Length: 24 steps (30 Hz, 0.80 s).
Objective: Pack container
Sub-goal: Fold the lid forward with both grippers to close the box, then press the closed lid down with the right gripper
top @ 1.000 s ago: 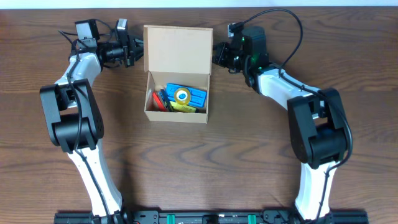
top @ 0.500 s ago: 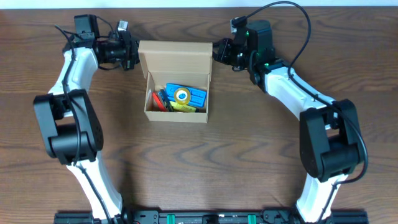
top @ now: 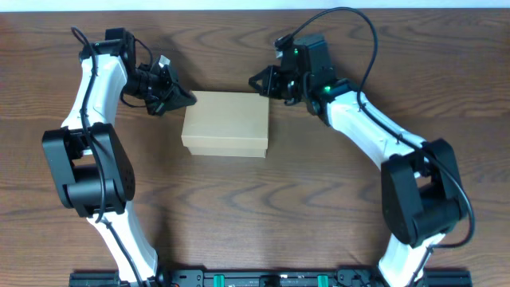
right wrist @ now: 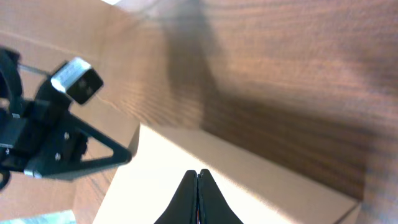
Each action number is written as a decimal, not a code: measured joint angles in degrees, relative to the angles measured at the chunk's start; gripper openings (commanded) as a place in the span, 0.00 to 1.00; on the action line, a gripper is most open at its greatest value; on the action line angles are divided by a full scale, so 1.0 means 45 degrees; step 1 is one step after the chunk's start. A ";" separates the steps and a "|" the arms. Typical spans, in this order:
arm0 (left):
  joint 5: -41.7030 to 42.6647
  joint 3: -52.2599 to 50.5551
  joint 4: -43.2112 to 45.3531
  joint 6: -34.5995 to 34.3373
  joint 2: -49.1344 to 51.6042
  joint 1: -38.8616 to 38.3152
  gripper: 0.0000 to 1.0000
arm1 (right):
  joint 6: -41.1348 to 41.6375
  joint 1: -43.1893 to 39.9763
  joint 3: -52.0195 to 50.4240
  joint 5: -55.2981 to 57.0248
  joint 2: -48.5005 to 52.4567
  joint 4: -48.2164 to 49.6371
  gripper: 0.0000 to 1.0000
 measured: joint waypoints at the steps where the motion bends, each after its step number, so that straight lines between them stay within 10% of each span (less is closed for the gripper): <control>1: -0.0321 0.0107 -0.0233 0.0092 -0.0015 -0.0024 0.05 | -0.0126 0.0121 0.0000 0.0151 -0.0141 -0.0277 0.01; 24: -0.3279 0.2127 -0.2016 0.0486 -0.0452 -0.0112 0.05 | -0.1515 0.3254 0.0413 0.4177 -0.1044 -0.3934 0.01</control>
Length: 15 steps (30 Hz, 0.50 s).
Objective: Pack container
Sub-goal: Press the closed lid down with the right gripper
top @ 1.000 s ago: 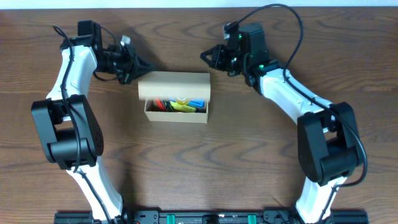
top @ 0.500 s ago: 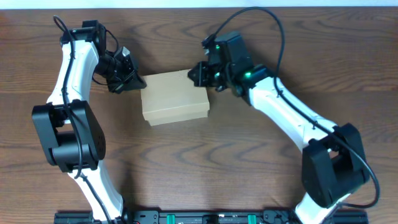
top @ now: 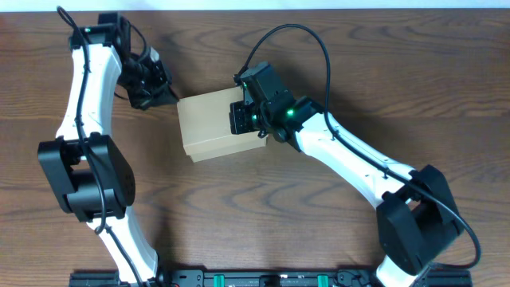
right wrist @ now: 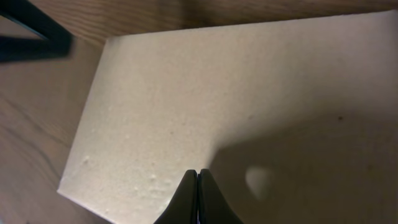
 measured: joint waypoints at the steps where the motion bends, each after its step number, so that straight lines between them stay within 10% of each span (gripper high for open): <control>1: -0.0015 0.0287 -0.0136 0.0024 0.0000 0.0000 0.05 | 0.0000 0.0019 0.0000 0.0053 0.0010 -0.0019 0.01; 15: -0.1088 0.2409 -0.1690 0.0214 0.0000 0.0000 0.05 | -0.0005 0.0432 0.0379 0.0520 0.0991 -0.0325 0.01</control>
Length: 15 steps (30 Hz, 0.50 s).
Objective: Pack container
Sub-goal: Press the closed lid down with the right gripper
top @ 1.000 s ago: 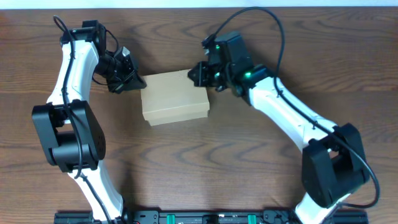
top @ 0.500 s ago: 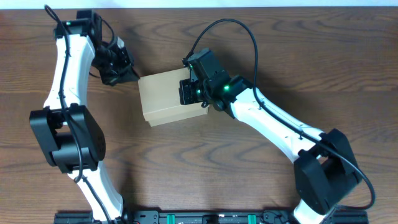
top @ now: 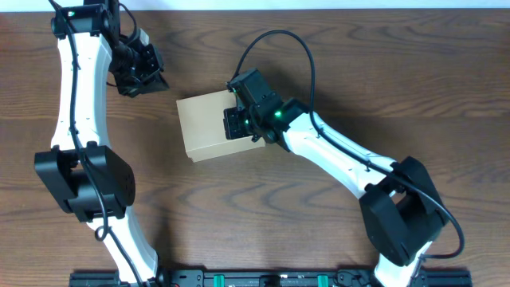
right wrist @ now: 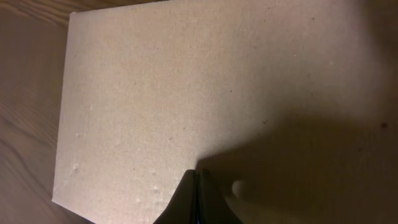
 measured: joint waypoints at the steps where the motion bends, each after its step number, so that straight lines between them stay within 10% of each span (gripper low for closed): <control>1: -0.0024 0.0000 0.0000 0.0000 0.0000 0.0000 0.05 | 0.0000 0.0019 0.0005 0.0063 0.0000 -0.0019 0.01; 11: -0.0097 0.0000 -0.0228 0.0010 0.0000 0.0000 0.12 | -0.0005 0.0078 -0.0010 -0.0039 0.0049 0.0772 0.01; 13: -0.0136 0.0000 -0.0389 0.0180 0.0000 0.0000 0.29 | -0.0117 0.0073 -0.0010 -0.0112 0.0034 0.0850 0.01; 15: -0.0189 0.0019 -0.0573 0.0330 0.0000 0.0000 0.58 | -0.0423 0.0063 -0.0034 -0.0185 -0.0083 0.0826 0.33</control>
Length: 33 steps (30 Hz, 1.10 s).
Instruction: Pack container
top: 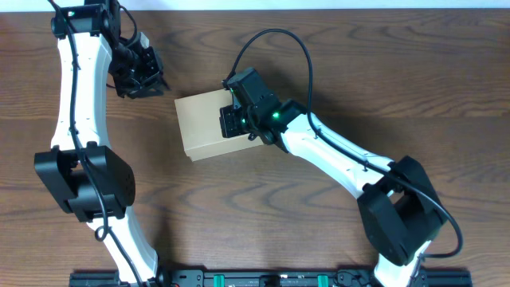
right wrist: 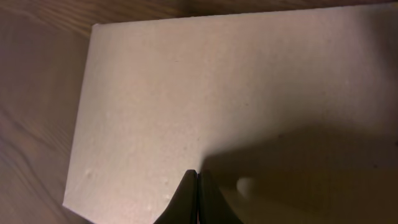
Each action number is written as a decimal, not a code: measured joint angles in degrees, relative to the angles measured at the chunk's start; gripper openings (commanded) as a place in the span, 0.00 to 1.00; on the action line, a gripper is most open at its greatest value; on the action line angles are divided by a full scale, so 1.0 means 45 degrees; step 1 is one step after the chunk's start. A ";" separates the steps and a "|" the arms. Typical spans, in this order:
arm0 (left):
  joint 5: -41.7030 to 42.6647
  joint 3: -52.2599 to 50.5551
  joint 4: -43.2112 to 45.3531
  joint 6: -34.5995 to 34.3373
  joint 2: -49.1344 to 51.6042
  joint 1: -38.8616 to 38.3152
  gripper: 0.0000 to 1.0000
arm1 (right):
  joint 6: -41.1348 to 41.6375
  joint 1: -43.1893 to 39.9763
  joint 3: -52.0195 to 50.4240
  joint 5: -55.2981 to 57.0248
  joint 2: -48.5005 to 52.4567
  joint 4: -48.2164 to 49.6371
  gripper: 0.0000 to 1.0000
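A closed plain cardboard box (top: 201,129) lies on the table left of centre, turned slightly out of square. Its flat lid (right wrist: 186,93) fills the right wrist view. My right gripper (top: 226,121) is over the right part of the lid. It is shut, fingers (right wrist: 198,174) together, with nothing between them and the tips at the lid's surface. My left gripper (top: 147,78) hangs at the far left back, clear of the box's back left corner. The overhead view does not show how its jaws stand.
Brown wooden table (top: 414,88) all round the box. The right arm (top: 335,155) runs from the front right across to the box. The left arm (top: 76,96) stands along the left side. A black rail (top: 255,279) lies along the front edge.
My right gripper has shifted a little to the left over the lid, still shut. The box and the left arm have hardly moved.
At first both grippers stood at the box's back corners and the box lay square to the table. Then the right gripper was shut over the lid, the box lay turned and a little leftward, and the left gripper was farther back. Both arms now hold nearly the same places.
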 measured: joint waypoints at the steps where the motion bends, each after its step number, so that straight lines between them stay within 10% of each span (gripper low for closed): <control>1: -0.0015 0.0015 -0.0107 0.0019 0.0000 0.0000 0.75 | -0.0063 -0.0005 -0.0029 -0.0005 -0.0092 -0.0024 0.51; 3: -0.0044 0.0073 -0.0228 0.0092 0.0000 0.0000 0.96 | -0.0476 -0.0078 -0.0083 -0.0087 -0.0491 -0.0136 0.94; 4: -0.0044 0.0126 -0.0321 0.0141 0.0000 0.0000 0.96 | -0.0709 -0.0146 -0.0087 -0.0097 -0.0801 -0.0146 0.99; 20: 0.1059 0.1613 -0.1768 0.1044 -0.0369 0.0160 0.96 | -0.3342 -0.2837 -0.0121 -0.0087 -0.5085 -0.3381 0.99; 33: 0.0291 -0.0568 -0.0874 0.2050 -0.6620 0.0170 0.95 | -0.6669 -0.5163 -0.3235 -0.0087 -1.2225 -0.5090 0.99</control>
